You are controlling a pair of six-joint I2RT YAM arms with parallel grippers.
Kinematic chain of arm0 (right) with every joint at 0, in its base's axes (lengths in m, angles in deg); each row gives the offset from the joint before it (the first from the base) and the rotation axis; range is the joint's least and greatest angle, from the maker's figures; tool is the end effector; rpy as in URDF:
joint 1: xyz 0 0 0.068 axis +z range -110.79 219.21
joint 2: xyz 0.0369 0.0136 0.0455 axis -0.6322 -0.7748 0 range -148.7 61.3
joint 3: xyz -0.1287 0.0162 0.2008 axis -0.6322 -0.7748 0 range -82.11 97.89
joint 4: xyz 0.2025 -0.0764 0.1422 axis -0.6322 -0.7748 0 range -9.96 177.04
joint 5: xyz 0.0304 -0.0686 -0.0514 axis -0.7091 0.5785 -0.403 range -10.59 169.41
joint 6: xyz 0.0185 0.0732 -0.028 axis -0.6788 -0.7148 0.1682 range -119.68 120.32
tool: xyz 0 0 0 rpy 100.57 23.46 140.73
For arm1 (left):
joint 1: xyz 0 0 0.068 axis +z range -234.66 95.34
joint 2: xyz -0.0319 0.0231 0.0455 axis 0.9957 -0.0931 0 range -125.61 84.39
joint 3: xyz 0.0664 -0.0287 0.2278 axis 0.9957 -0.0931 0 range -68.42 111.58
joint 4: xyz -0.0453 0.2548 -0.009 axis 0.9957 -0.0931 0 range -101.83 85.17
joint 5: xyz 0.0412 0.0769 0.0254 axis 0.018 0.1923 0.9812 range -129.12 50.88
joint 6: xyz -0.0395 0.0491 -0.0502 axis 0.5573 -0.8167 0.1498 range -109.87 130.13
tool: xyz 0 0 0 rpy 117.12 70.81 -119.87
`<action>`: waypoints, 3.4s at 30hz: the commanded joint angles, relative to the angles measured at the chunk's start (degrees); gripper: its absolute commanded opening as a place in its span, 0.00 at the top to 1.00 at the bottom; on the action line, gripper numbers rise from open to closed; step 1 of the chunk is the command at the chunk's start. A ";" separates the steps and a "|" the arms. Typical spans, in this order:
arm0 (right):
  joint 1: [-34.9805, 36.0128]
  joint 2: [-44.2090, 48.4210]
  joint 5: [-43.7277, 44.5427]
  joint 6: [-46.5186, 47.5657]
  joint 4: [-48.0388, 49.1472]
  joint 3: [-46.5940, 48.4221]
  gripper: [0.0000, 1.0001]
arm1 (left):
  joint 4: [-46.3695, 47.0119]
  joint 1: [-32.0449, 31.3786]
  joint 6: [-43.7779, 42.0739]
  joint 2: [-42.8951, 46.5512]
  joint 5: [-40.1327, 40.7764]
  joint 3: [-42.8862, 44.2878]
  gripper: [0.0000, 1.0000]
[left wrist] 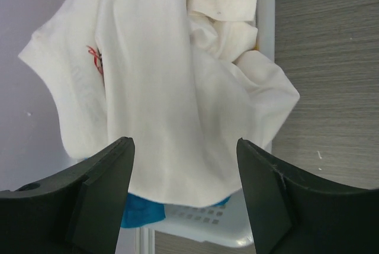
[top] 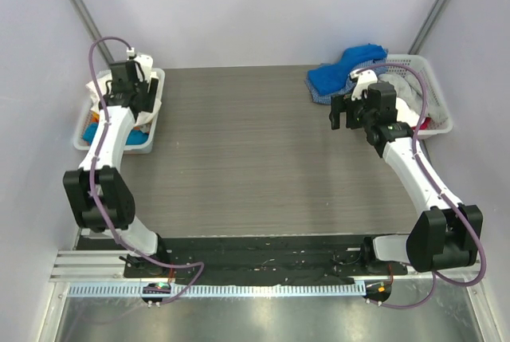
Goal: Fold and stack the t-shirts
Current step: Grab crumpled tshirt from bin with the left arm, then move the tshirt to the center of the board, then flatten out the tshirt
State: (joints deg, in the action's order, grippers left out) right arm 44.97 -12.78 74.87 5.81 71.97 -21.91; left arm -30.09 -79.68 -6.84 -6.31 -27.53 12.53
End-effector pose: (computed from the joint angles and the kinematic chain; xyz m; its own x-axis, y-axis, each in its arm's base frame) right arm 0.3301 0.0388 0.2644 -0.4633 -0.1428 -0.8747 -0.2143 0.9757 -0.0458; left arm 0.3855 0.0477 0.2788 -0.6193 0.2331 -0.7498 -0.0713 0.9343 0.3494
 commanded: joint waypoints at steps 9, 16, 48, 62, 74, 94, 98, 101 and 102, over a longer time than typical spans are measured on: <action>-0.40 -0.53 -2.05 1.71 0.57 0.62 0.00 | 3.20 0.13 -5.70 -10.29 6.42 10.45 0.38; -0.84 -0.80 -2.58 1.71 0.22 0.70 0.00 | 2.76 0.13 -4.65 -12.23 6.60 10.20 0.99; -2.33 -6.51 -4.34 0.83 -0.75 0.97 0.00 | -16.42 -4.27 24.07 -0.38 -38.12 61.53 1.00; -2.95 -7.30 -3.29 0.83 -0.84 1.14 0.00 | -1.46 -6.81 35.60 4.47 -45.61 50.21 1.00; -3.30 -8.36 -3.55 1.01 -1.10 1.23 0.00 | -2.60 -16.83 22.17 -0.53 -38.51 21.90 0.04; 33.07 -18.10 -0.56 11.02 -10.85 12.29 0.16 | -5.07 -18.51 -10.00 18.53 -4.94 -13.08 0.00; 40.28 -22.24 -0.74 11.55 -13.57 16.60 0.24 | -4.36 -17.20 -12.29 22.22 -0.44 -17.92 0.00; 45.55 -22.86 -1.18 11.11 -13.93 17.40 0.24 | -4.10 -15.00 -13.35 24.24 0.79 -21.87 0.01; 46.79 -23.03 -0.92 11.11 -13.76 17.40 0.24 | -3.75 -14.30 -14.13 25.64 1.06 -24.15 0.01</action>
State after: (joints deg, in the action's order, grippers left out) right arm 87.90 -36.65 72.86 15.89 59.80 -7.70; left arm -36.10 -96.64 -17.07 16.12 -31.33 -7.12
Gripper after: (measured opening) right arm 0.762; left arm 0.994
